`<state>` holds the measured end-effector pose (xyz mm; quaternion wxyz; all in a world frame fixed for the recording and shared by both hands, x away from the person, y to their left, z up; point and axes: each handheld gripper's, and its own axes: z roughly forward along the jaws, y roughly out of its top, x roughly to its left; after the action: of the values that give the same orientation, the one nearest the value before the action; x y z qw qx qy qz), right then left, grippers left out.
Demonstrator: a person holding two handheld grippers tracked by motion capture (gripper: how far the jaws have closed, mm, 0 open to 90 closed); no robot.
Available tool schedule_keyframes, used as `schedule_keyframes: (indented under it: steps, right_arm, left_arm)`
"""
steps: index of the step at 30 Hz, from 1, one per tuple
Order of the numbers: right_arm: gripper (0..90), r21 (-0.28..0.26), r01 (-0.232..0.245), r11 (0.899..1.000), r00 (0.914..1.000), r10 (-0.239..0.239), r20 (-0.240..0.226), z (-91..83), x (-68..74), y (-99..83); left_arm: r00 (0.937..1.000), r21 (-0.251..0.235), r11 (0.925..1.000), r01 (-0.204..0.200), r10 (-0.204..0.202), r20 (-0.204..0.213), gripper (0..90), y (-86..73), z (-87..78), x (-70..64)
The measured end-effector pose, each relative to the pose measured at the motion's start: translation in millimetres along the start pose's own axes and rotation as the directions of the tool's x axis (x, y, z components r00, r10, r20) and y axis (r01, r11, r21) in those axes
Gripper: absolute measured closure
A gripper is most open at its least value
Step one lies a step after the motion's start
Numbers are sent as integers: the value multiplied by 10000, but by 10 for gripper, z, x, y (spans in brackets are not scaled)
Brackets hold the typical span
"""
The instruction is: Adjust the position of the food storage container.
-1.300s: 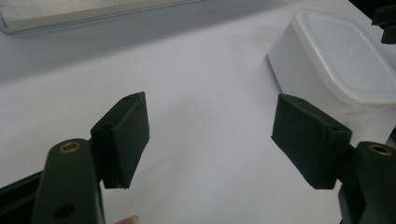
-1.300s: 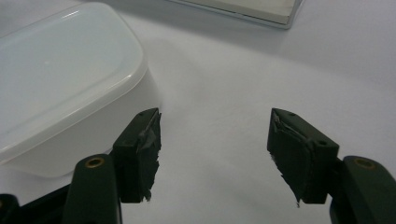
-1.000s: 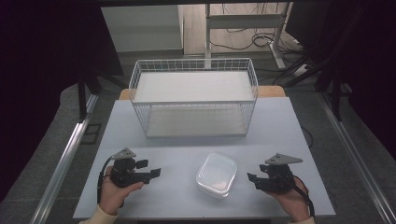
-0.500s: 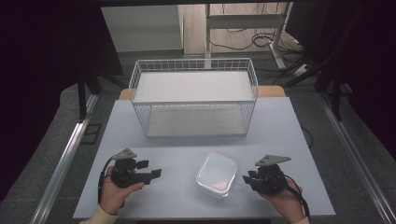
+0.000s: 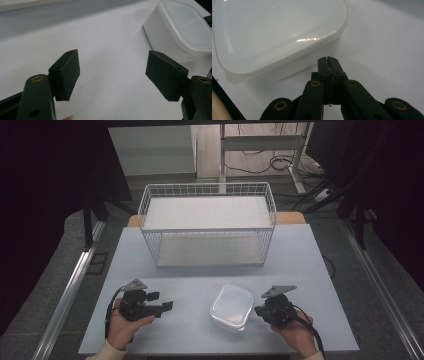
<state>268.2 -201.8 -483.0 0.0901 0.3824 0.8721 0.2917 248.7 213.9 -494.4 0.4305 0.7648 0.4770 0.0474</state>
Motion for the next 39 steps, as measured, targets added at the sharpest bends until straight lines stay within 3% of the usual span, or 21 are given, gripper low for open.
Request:
schedule_keyframes:
  steps: [16,39]
  right_arm:
    - [900,161,258,9995,9995,-260,159,125,78,144]
    - [900,72,639,9979,9978,-637,-193,395,140,502]
  left_arm:
    - [10000,84,10000,-22,22,-14,266,-2,18,4]
    - [9997,4,9998,217,-217,-56,267,-6,-1,54]
